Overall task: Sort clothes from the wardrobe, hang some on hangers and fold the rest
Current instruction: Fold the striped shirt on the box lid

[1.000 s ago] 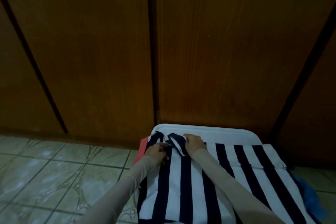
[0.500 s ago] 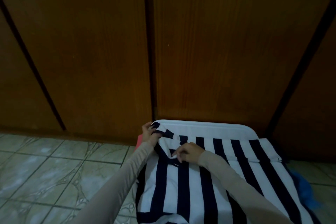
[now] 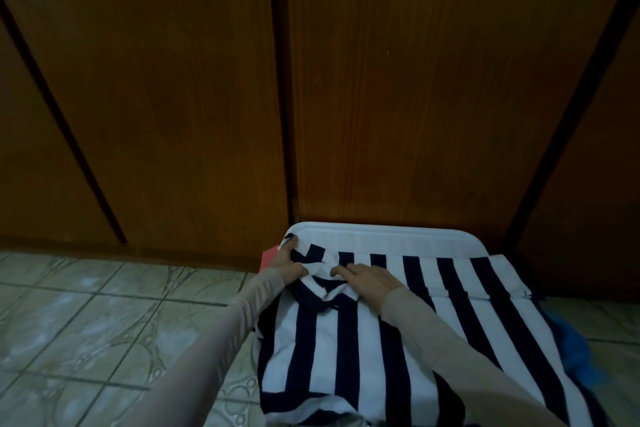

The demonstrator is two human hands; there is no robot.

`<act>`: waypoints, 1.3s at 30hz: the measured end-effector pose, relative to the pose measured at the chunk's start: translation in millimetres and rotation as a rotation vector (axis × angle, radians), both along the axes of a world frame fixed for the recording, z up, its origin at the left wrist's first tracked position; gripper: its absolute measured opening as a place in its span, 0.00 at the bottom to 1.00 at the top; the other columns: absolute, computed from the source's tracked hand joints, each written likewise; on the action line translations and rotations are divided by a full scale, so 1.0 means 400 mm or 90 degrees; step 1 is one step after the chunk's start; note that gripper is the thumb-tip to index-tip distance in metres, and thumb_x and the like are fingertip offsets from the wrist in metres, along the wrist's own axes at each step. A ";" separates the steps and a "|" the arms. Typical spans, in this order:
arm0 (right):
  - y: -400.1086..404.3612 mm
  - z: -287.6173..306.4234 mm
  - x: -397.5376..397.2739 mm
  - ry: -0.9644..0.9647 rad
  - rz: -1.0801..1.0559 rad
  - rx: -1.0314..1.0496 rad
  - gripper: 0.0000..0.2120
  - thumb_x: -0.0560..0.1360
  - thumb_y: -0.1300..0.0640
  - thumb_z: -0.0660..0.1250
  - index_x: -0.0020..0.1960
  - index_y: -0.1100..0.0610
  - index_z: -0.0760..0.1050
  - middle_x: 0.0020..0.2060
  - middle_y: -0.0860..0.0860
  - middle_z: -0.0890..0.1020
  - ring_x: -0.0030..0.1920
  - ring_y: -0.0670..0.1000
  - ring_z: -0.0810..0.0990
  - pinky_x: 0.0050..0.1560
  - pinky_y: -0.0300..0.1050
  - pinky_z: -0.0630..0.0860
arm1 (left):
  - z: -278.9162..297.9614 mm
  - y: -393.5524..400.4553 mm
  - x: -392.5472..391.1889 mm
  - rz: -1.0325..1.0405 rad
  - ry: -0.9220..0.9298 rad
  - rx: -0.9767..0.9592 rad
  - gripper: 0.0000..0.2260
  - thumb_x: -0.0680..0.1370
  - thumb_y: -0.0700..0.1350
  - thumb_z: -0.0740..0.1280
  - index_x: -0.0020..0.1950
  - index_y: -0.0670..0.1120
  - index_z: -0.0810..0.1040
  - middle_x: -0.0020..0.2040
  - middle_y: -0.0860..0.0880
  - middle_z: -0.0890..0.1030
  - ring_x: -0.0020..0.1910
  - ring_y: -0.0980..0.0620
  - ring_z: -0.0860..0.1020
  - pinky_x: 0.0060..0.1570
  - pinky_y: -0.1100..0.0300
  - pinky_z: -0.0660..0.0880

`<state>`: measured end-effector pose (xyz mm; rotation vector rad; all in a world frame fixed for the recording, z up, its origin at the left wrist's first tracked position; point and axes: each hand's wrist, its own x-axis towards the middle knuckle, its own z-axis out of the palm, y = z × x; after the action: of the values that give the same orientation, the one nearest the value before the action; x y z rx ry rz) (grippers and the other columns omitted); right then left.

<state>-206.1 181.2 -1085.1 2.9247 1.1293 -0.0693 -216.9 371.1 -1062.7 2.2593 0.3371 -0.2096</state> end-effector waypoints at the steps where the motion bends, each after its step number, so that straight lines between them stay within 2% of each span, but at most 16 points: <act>1: -0.003 -0.005 0.001 -0.016 0.020 -0.015 0.35 0.69 0.73 0.63 0.71 0.51 0.59 0.62 0.54 0.72 0.62 0.54 0.71 0.57 0.49 0.67 | 0.004 -0.001 -0.006 -0.003 -0.003 0.011 0.33 0.75 0.37 0.66 0.76 0.45 0.55 0.71 0.42 0.64 0.68 0.45 0.67 0.58 0.65 0.66; 3: -0.008 -0.021 0.018 -0.132 0.063 -0.025 0.33 0.60 0.67 0.75 0.62 0.52 0.73 0.53 0.52 0.79 0.54 0.51 0.77 0.51 0.45 0.71 | 0.006 -0.001 -0.017 -0.009 -0.007 0.030 0.35 0.75 0.36 0.67 0.77 0.45 0.53 0.72 0.43 0.62 0.69 0.45 0.66 0.59 0.66 0.64; 5: -0.008 -0.018 0.014 -0.195 0.045 -0.024 0.26 0.47 0.61 0.80 0.45 0.50 0.81 0.38 0.47 0.81 0.40 0.48 0.80 0.39 0.38 0.73 | 0.007 -0.001 -0.027 -0.017 -0.001 0.034 0.37 0.74 0.35 0.67 0.77 0.44 0.50 0.74 0.42 0.59 0.70 0.45 0.64 0.60 0.66 0.64; 6: -0.006 -0.015 0.010 -0.158 0.018 -0.002 0.21 0.54 0.61 0.79 0.45 0.52 0.81 0.39 0.48 0.81 0.41 0.49 0.80 0.39 0.37 0.72 | 0.008 -0.001 -0.031 -0.022 0.006 0.033 0.38 0.74 0.35 0.67 0.77 0.44 0.48 0.75 0.43 0.57 0.71 0.45 0.63 0.61 0.66 0.64; 8: -0.009 -0.021 0.012 -0.053 -0.038 0.067 0.14 0.73 0.66 0.63 0.56 0.56 0.76 0.52 0.52 0.78 0.51 0.53 0.78 0.46 0.42 0.71 | 0.012 -0.002 -0.038 -0.035 0.018 0.044 0.40 0.74 0.35 0.67 0.77 0.43 0.45 0.77 0.44 0.52 0.72 0.45 0.61 0.63 0.65 0.63; 11: -0.021 -0.028 0.020 0.146 -0.132 0.262 0.17 0.74 0.72 0.53 0.53 0.58 0.75 0.52 0.56 0.78 0.52 0.56 0.77 0.49 0.45 0.71 | 0.017 0.004 -0.038 -0.050 0.036 0.088 0.42 0.72 0.37 0.70 0.77 0.42 0.47 0.77 0.43 0.52 0.73 0.44 0.59 0.67 0.61 0.61; 14: -0.043 -0.024 0.030 0.254 -0.193 0.424 0.17 0.74 0.73 0.53 0.44 0.54 0.74 0.46 0.55 0.79 0.49 0.54 0.77 0.45 0.36 0.70 | 0.023 0.014 -0.040 -0.074 0.077 0.105 0.42 0.72 0.37 0.70 0.77 0.43 0.47 0.76 0.42 0.54 0.73 0.43 0.58 0.69 0.59 0.60; 17: -0.058 -0.011 0.026 0.273 -0.162 0.376 0.15 0.74 0.73 0.57 0.46 0.58 0.79 0.46 0.53 0.80 0.50 0.50 0.77 0.48 0.31 0.70 | 0.023 0.014 -0.047 -0.105 0.102 0.129 0.41 0.73 0.36 0.69 0.77 0.44 0.44 0.76 0.42 0.52 0.74 0.42 0.57 0.69 0.57 0.59; 19: -0.065 -0.010 0.027 0.240 -0.122 0.290 0.15 0.73 0.73 0.59 0.48 0.59 0.81 0.49 0.53 0.81 0.52 0.50 0.77 0.54 0.35 0.72 | 0.020 0.008 -0.049 -0.117 0.086 0.184 0.40 0.75 0.37 0.68 0.77 0.42 0.44 0.77 0.42 0.49 0.75 0.43 0.54 0.71 0.57 0.56; 22: -0.070 -0.002 0.022 0.202 -0.079 0.233 0.15 0.71 0.70 0.64 0.49 0.53 0.80 0.51 0.49 0.78 0.52 0.49 0.76 0.57 0.44 0.74 | 0.017 -0.002 -0.044 -0.094 0.028 0.237 0.30 0.78 0.40 0.63 0.77 0.42 0.53 0.77 0.43 0.51 0.75 0.44 0.54 0.71 0.59 0.54; 24: -0.067 0.011 0.005 0.166 -0.045 0.208 0.13 0.69 0.63 0.69 0.51 0.52 0.77 0.53 0.47 0.74 0.52 0.46 0.73 0.54 0.42 0.74 | 0.015 -0.011 -0.046 -0.088 0.002 0.249 0.23 0.79 0.40 0.60 0.74 0.42 0.60 0.77 0.44 0.52 0.75 0.45 0.55 0.71 0.60 0.54; 29: -0.053 0.016 -0.023 0.050 0.054 0.102 0.09 0.70 0.55 0.71 0.50 0.51 0.81 0.56 0.47 0.74 0.56 0.48 0.71 0.52 0.41 0.64 | 0.010 -0.008 -0.051 -0.105 0.013 0.239 0.38 0.76 0.45 0.67 0.77 0.42 0.47 0.78 0.46 0.49 0.73 0.46 0.59 0.69 0.60 0.60; 32: -0.051 0.016 -0.020 0.041 0.016 0.135 0.11 0.72 0.47 0.69 0.49 0.52 0.83 0.47 0.47 0.79 0.50 0.47 0.70 0.47 0.41 0.58 | 0.010 -0.001 -0.055 -0.121 0.010 0.295 0.41 0.73 0.47 0.71 0.77 0.42 0.49 0.77 0.45 0.51 0.72 0.45 0.61 0.69 0.59 0.61; 35: -0.057 0.008 -0.017 0.167 -0.058 0.225 0.11 0.72 0.48 0.70 0.48 0.54 0.82 0.40 0.48 0.77 0.44 0.49 0.73 0.43 0.39 0.63 | 0.003 0.003 -0.056 -0.100 -0.013 0.317 0.38 0.70 0.46 0.74 0.75 0.49 0.57 0.74 0.45 0.54 0.70 0.43 0.62 0.67 0.55 0.65; 38: -0.055 -0.001 -0.015 0.281 -0.153 0.316 0.09 0.75 0.51 0.67 0.47 0.56 0.82 0.36 0.50 0.79 0.38 0.48 0.76 0.35 0.35 0.66 | -0.001 0.005 -0.056 -0.146 -0.135 0.380 0.22 0.72 0.45 0.71 0.65 0.52 0.72 0.65 0.47 0.66 0.63 0.47 0.69 0.62 0.59 0.67; 39: -0.051 -0.004 -0.014 0.293 -0.193 0.351 0.10 0.76 0.52 0.67 0.44 0.57 0.81 0.34 0.50 0.79 0.36 0.47 0.75 0.33 0.33 0.66 | -0.004 0.006 -0.056 -0.151 -0.160 0.330 0.14 0.75 0.45 0.68 0.61 0.51 0.76 0.62 0.48 0.71 0.60 0.49 0.71 0.59 0.63 0.66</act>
<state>-211.5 160.9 -1086.7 3.6907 0.8176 -0.5390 -239.3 373.6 -1064.1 2.8006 -0.0197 0.0512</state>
